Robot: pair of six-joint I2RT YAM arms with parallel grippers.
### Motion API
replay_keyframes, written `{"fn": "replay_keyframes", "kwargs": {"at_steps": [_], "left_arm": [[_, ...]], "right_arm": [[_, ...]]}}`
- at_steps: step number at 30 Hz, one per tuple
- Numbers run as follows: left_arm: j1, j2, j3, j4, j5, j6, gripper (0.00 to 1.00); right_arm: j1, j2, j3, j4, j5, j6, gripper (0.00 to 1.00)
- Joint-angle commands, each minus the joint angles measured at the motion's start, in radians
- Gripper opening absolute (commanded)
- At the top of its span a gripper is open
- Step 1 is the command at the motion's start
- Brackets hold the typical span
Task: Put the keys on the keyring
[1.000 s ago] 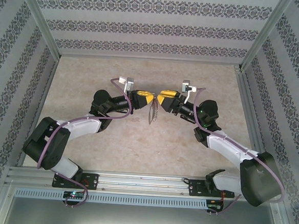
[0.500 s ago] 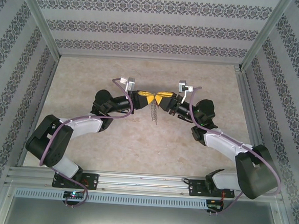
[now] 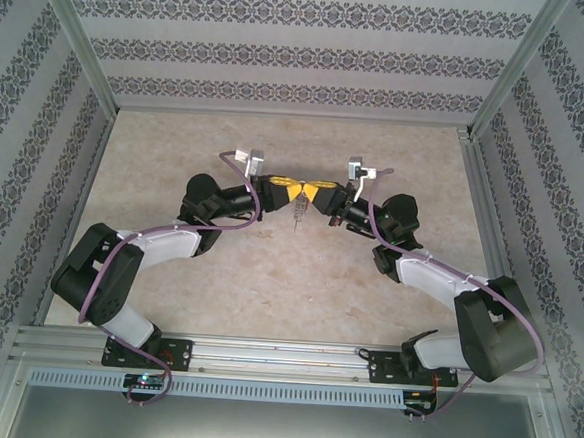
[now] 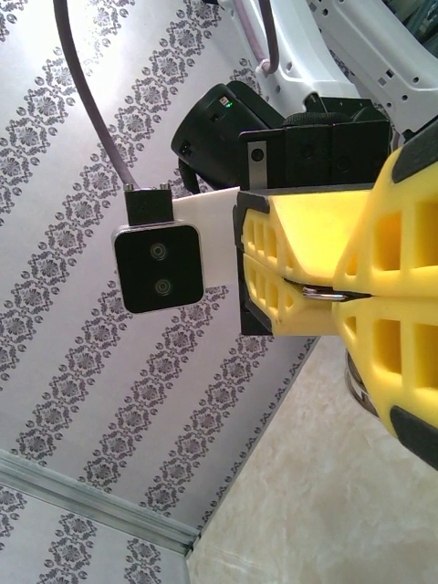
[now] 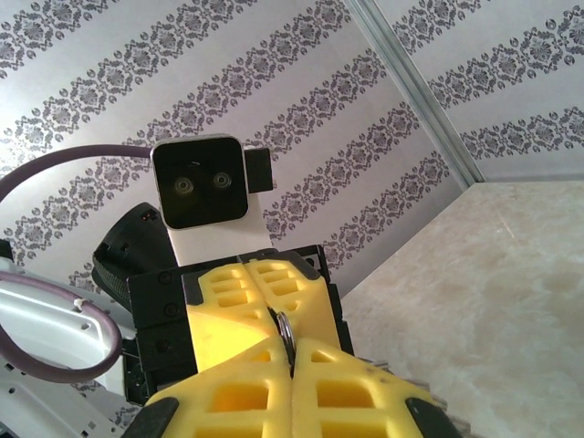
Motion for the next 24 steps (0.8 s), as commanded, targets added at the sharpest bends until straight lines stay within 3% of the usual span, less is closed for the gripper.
{"fn": "replay_keyframes", "kwargs": {"at_steps": [1,6,11,19,24], "left_arm": [[0.019,0.003,0.032,0.047,0.003,0.016,0.09],[0.068,-0.026,0.031,0.003,0.015,0.023,0.28],[0.101,-0.079,0.043,-0.151,0.037,0.101,0.33],[0.104,-0.197,0.144,-0.719,0.042,0.435,0.35],[0.104,-0.229,0.208,-0.946,0.039,0.576,0.40]], "right_arm": [[-0.024,-0.004,0.004,0.021,-0.019,-0.011,0.00],[-0.057,-0.011,0.031,-0.064,-0.072,-0.061,0.00],[-0.059,-0.016,0.077,-0.209,-0.123,-0.175,0.00],[-0.059,0.004,0.183,-0.507,-0.165,-0.392,0.00],[-0.057,-0.007,0.248,-0.703,-0.136,-0.535,0.00]]}}
